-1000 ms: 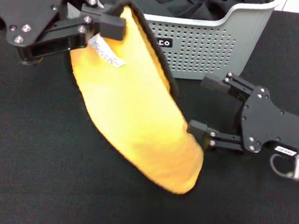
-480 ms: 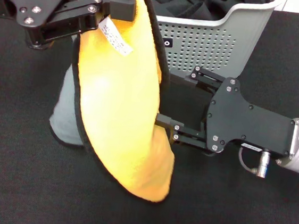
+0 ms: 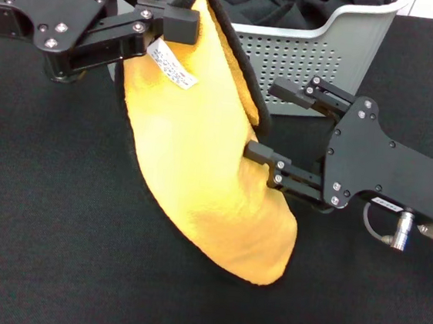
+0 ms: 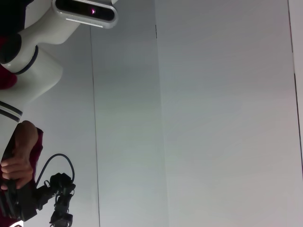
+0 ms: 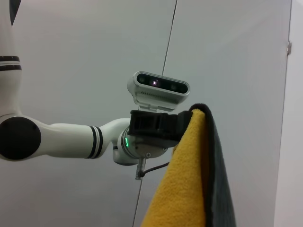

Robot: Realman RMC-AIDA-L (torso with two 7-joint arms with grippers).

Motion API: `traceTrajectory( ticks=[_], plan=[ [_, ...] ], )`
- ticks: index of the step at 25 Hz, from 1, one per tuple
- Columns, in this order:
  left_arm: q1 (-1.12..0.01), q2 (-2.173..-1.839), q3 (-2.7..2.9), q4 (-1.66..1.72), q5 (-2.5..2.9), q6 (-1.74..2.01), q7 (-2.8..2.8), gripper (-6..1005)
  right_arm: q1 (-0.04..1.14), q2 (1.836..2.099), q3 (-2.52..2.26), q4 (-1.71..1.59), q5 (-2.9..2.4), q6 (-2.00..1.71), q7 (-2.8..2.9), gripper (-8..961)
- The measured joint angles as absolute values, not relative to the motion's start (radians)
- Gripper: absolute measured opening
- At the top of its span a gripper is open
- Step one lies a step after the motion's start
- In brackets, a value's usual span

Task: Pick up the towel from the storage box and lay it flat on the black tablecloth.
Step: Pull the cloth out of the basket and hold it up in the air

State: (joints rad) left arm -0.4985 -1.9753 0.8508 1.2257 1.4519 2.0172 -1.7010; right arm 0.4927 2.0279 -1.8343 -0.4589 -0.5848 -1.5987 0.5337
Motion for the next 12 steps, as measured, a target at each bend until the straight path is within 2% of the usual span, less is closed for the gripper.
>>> traceTrajectory(
  ticks=[6,12],
  plan=[
    [-0.499,-1.982,0.853,1.226,1.454,2.019,-1.7,11,0.511,2.028,-1.833,-0.456,-0.584,-1.585,0.533,644],
    [-0.499,-1.986,0.871,1.226,1.459,2.02,-1.7,11,0.511,2.029,-1.811,-0.46,-0.576,-1.581,0.53,437]
  ],
)
